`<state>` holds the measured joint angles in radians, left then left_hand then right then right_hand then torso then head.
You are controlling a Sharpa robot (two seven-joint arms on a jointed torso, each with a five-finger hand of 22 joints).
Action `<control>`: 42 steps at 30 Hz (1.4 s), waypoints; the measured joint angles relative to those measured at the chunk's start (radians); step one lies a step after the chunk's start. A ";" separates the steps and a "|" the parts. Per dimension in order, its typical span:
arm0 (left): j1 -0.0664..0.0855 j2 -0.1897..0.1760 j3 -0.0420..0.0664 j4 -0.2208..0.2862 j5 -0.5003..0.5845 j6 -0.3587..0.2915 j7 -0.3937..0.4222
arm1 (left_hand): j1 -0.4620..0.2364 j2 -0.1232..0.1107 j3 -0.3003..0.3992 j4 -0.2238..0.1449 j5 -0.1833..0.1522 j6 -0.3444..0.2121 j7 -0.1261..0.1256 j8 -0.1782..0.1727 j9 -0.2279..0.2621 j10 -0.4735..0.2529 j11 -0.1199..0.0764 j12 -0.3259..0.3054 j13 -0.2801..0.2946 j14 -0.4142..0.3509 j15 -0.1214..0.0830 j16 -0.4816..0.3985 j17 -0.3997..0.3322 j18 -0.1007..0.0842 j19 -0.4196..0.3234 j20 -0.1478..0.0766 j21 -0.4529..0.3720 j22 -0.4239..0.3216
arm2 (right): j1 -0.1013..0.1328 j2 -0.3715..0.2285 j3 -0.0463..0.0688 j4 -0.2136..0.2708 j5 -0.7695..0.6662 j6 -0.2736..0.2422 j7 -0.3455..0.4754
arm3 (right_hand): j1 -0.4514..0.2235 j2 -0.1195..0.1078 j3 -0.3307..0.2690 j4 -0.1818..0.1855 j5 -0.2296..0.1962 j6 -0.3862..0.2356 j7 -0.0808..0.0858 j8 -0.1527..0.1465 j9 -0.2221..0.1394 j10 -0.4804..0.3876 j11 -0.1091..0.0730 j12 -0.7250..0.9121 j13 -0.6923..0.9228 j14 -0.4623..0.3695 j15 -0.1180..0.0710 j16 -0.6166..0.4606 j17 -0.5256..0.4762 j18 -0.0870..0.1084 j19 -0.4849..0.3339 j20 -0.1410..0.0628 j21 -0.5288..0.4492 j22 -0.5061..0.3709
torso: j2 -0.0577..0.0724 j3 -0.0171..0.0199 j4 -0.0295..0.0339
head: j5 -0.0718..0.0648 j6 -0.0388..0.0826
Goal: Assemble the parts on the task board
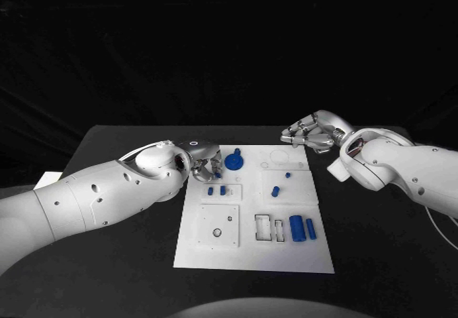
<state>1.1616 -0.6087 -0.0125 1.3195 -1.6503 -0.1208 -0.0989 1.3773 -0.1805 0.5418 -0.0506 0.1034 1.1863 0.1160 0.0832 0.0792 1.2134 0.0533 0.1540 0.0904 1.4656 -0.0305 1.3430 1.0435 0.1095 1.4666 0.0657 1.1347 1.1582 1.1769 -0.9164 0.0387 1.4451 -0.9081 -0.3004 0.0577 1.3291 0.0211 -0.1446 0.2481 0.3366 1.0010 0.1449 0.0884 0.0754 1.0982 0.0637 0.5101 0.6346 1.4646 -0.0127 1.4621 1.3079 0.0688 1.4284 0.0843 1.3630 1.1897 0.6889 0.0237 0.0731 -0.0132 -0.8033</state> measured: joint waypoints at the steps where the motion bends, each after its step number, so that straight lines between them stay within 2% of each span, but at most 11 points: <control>1: 0.000 0.000 0.000 0.000 0.000 0.000 0.000 | 0.000 0.000 0.000 0.000 0.000 0.000 0.000 -0.001 0.000 0.000 0.000 0.000 0.000 0.000 0.000 0.000 0.000 0.000 0.000 0.000 0.000 0.000 | 0.000 0.000 0.000 0.000 0.000 0.000 0.000 | 0.000 0.000 0.000 0.000 0.000 0.000 0.000 0.000 0.000 0.000 0.000 0.000 0.000 0.000 0.000 0.000 0.000 0.000 0.000 0.000 0.000 0.000 | 0.000 0.0000 0.0000 | 0.000 0.000; 21: 0.000 0.002 0.000 0.000 0.002 0.001 0.003 | -0.005 -0.005 0.003 0.003 0.000 0.000 0.000 -0.001 0.000 0.000 0.000 -0.012 -0.001 0.000 0.000 0.000 -0.001 0.000 0.000 0.000 0.000 0.000 | 0.000 -0.001 0.000 0.001 0.000 0.000 0.000 | 0.000 0.000 0.000 0.000 0.000 0.000 0.000 0.000 0.000 0.000 0.000 0.000 0.000 0.000 0.000 0.000 0.000 0.000 0.000 0.000 0.000 0.000 | 0.000 0.0002 0.0001 | -0.001 -0.002; 31: 0.000 0.004 0.000 0.000 0.008 0.002 0.009 | -0.009 -0.009 0.000 0.005 0.000 0.000 0.000 -0.001 0.000 -0.015 0.014 -0.030 -0.004 0.000 0.000 0.000 -0.001 0.000 0.000 0.000 0.000 0.000 | 0.000 -0.001 0.000 0.001 0.000 0.000 0.001 | 0.000 0.000 0.000 0.000 0.000 0.000 0.000 0.000 0.000 0.005 -0.003 -0.006 -0.006 0.000 0.000 0.000 0.000 0.000 0.000 0.000 0.000 -0.001 | 0.000 0.0003 0.0002 | -0.002 -0.002; 42: 0.000 0.005 0.000 0.000 0.013 0.006 0.013 | -0.017 -0.009 0.000 0.011 0.000 0.000 0.000 -0.004 0.000 -0.029 0.014 -0.042 -0.007 0.000 0.000 0.000 -0.004 0.000 0.000 0.000 0.000 0.000 | 0.000 -0.002 0.000 0.002 0.001 0.000 0.001 | 0.000 0.000 0.000 0.000 0.000 0.000 0.000 0.000 0.000 0.005 -0.003 -0.006 -0.006 0.000 0.000 0.000 0.000 0.000 0.000 0.000 0.000 -0.001 | 0.000 0.0003 0.0002 | -0.003 -0.002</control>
<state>1.1617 -0.6041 -0.0128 1.3192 -1.6377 -0.1153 -0.0861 1.3600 -0.1897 0.5420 -0.0397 0.1034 1.1863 0.1159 0.0788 0.0791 1.1844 0.0677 0.1123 0.0835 1.4656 -0.0305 1.3430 1.0391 0.1096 1.4666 0.0657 1.1347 1.1584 1.1769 -0.9180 0.0387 1.4471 -0.9075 -0.3005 0.0583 1.3291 0.0211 -0.1446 0.2481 0.3366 1.0010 0.1449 0.0884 0.0754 1.1028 0.0611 0.5044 0.6286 1.4646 -0.0127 1.4621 1.3075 0.0688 1.4284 0.0843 1.3630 1.1889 0.6889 0.0240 0.0732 -0.0158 -0.8053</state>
